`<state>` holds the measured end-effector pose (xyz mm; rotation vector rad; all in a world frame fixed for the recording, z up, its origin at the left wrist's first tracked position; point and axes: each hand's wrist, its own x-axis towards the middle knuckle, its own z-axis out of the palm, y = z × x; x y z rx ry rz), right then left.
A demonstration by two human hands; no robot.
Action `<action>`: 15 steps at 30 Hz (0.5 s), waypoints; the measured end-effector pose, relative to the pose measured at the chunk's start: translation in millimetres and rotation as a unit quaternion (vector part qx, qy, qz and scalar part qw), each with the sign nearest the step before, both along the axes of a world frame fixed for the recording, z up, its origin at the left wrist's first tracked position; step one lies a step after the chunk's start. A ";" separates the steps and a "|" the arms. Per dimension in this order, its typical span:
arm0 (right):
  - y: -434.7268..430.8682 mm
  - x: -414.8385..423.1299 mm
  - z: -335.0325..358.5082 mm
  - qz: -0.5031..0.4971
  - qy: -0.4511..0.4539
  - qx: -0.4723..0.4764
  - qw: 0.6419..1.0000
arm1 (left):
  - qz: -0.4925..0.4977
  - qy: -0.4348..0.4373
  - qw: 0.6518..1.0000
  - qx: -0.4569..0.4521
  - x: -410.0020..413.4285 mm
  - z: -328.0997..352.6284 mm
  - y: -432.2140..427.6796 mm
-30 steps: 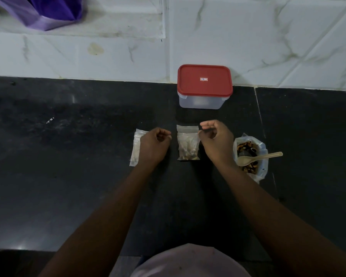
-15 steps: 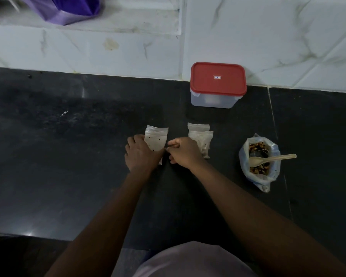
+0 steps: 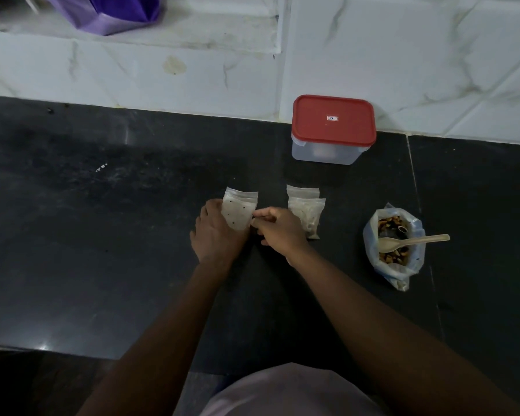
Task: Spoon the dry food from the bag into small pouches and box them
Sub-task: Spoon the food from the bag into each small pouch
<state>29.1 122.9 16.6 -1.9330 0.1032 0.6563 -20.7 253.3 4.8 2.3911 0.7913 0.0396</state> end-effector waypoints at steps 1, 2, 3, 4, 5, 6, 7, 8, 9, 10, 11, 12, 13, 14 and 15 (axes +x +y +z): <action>-1.9 -1.2 3.6 -0.014 -0.002 0.015 1.000 | -0.002 -0.017 1.000 -0.006 -1.0 1.7 -1.3; -4.6 -2.1 7.7 -0.027 -0.002 0.030 0.999 | -0.006 -0.032 0.999 -0.017 -1.6 3.5 -2.8; -7.8 -2.5 12.0 -0.040 -0.001 0.041 0.998 | -0.014 -0.046 0.998 -0.031 -2.0 5.8 -4.8; -11.9 -2.1 16.8 -0.052 0.002 0.051 0.997 | -0.024 -0.061 0.997 -0.046 -1.8 8.0 -6.7; -16.9 -1.4 21.6 -0.062 0.004 0.060 0.996 | -0.039 -0.077 0.995 -0.057 -1.6 10.5 -8.8; -23.1 -0.5 25.8 -0.071 0.006 0.070 0.995 | -0.057 -0.093 0.992 -0.062 -1.4 12.8 -11.0; -30.2 0.6 30.2 -0.078 0.006 0.081 0.994 | -0.078 -0.109 0.989 -0.059 -1.0 14.5 -13.5; -37.7 1.5 34.1 -0.086 0.008 0.092 0.992 | -0.101 -0.125 0.985 -0.054 -0.6 16.0 -16.1; -45.8 2.7 37.7 -0.094 0.013 0.101 0.990 | -0.126 -0.141 0.981 -0.050 -0.2 17.3 -19.1; -54.1 3.8 41.2 -0.098 0.017 0.107 0.989 | -0.151 -0.157 0.975 -0.048 0.4 18.6 -22.4; -62.8 4.6 43.8 -0.096 0.018 0.107 0.989 | -0.174 -0.170 0.969 -0.046 0.8 20.0 -26.3; -71.1 5.0 46.4 -0.090 0.016 0.106 0.990 | -0.196 -0.181 0.963 -0.044 1.5 21.2 -30.3; -79.2 4.7 48.9 -0.083 0.012 0.104 0.991 | -0.219 -0.188 0.956 -0.042 2.2 22.4 -35.0; -86.9 4.0 51.7 -0.080 0.006 0.104 0.991 | -0.241 -0.192 0.950 -0.042 3.4 22.7 -39.7; -94.3 3.3 53.9 -0.080 -0.002 0.099 0.992 | -0.261 -0.192 0.945 -0.040 4.5 23.3 -44.8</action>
